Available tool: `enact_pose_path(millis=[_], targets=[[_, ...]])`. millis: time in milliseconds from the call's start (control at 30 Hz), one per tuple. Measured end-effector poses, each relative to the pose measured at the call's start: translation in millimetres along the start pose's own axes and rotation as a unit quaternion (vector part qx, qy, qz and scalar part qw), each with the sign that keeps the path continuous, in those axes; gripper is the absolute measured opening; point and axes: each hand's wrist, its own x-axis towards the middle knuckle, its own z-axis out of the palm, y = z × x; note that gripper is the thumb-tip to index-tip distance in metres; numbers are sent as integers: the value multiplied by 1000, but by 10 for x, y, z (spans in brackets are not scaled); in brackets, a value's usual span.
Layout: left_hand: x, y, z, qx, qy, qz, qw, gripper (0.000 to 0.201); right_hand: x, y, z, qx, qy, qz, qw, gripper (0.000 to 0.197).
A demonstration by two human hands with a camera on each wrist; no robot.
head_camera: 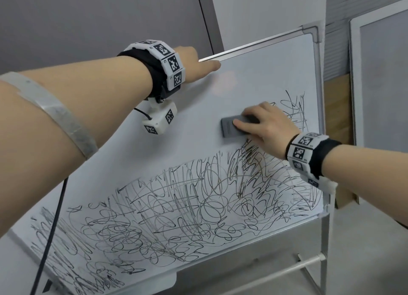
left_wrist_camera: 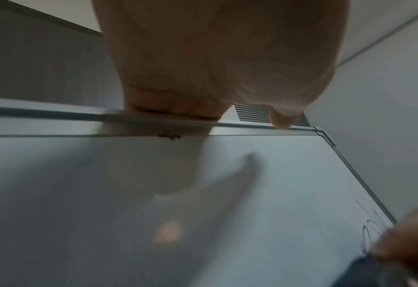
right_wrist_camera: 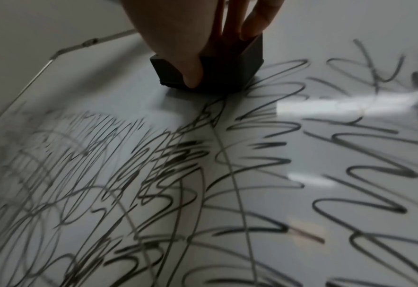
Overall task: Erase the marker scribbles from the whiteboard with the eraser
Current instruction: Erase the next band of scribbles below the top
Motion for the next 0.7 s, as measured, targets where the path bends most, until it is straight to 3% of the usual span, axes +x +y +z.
enact_pose_path(millis=[133,233,300,500,600,700], targets=[[2,44,-5,19,-9,4,1000,67,-113,4,22,4,15,-4,1000,34],[12,9,-3,21,-20,1,1000,68,-387,-109,143,-13,-62,-56,996,49],[20,1,-2,14,-22,6,1000,68,-405,-71,89,-23,-88,-54,994,54],[35,-4,-9,19,-22,21,999,70,-107,238,-237,-29,-9,41,999,43],[64,22,-12,-2,-18,15,1000,71,-313,111,-106,-10,-44,8,999,33],[106,117,-3,-21,12,30,999,69,-477,59,-14,-1,-86,-20,996,39]])
